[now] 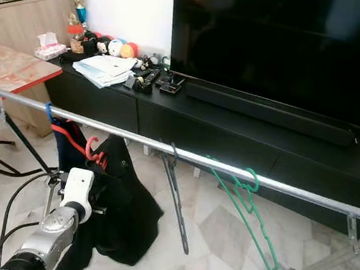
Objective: Hang hanger
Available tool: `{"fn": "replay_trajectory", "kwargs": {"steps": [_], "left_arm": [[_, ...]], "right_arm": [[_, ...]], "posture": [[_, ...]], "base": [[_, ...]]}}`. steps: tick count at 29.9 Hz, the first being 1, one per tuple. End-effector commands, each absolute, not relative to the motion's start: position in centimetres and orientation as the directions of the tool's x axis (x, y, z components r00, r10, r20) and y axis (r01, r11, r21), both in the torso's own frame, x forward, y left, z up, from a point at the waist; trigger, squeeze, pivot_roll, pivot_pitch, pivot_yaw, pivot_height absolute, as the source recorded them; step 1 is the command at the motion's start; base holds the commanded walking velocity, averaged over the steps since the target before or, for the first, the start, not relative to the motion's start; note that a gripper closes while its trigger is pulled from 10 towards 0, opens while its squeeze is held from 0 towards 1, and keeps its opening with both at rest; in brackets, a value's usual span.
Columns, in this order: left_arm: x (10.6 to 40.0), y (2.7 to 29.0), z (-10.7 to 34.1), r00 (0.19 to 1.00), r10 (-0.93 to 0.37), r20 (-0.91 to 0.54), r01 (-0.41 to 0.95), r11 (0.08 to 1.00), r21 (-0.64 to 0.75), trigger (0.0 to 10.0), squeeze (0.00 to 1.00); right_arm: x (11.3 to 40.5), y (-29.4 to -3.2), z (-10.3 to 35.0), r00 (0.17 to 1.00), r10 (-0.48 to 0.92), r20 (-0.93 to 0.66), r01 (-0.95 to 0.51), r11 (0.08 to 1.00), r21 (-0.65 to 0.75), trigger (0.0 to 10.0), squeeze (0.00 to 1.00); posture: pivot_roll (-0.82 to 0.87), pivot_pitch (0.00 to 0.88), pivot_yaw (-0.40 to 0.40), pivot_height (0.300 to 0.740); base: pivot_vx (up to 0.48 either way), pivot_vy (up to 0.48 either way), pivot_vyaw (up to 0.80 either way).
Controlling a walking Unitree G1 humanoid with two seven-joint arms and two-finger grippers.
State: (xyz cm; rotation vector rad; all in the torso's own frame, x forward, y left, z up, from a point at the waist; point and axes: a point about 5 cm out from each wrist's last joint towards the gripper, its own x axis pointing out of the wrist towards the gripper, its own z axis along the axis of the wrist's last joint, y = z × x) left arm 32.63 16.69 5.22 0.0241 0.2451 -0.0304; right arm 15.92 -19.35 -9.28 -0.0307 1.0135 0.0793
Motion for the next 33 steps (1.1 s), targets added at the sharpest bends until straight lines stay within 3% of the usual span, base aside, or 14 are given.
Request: {"fn": "replay_trajectory", "kwargs": {"steps": [1,9,19,29,33], "left_arm": [[33.7,17.1,6.9,0.984,-0.018,-0.179,0.026,0.999,0.044,10.0,0.00],[34.6,17.3,7.5,0.981,-0.011,-0.194,0.022,0.998,0.056,10.0,0.00],[36.2,15.8,8.4,0.962,-0.100,-0.254,0.131,0.985,0.111,10.0,0.00],[35.1,15.1,7.5,0.974,-0.115,-0.194,0.129,0.990,0.063,10.0,0.00],[34.0,15.4,7.7,0.991,-0.111,-0.071,0.115,0.992,0.055,10.0,0.00]], "right_arm": [[15.8,-19.0,-9.4,0.520,0.064,-0.852,-0.092,0.996,0.018,10.0,0.00],[15.8,-19.0,-9.4,0.514,0.074,-0.855,-0.107,0.994,0.022,10.0,0.00],[15.5,-19.0,-9.5,0.504,0.077,-0.860,-0.119,0.993,0.020,10.0,0.00],[14.9,-19.1,-9.7,0.501,0.062,-0.863,-0.093,0.995,0.017,10.0,0.00],[14.4,-19.3,-9.9,0.503,0.039,-0.864,-0.066,0.998,0.007,10.0,0.00]], "posture": [[-0.09,0.000,0.052,0.740],[-0.10,0.000,0.053,0.740],[-0.12,0.000,0.056,0.740],[-0.13,0.000,0.067,0.740],[-0.12,0.000,0.075,0.740]], "base": [[0.000,0.000,0.00],[0.000,0.000,0.00],[0.000,0.000,0.00],[0.000,0.000,0.00],[0.000,0.000,0.00]]}}
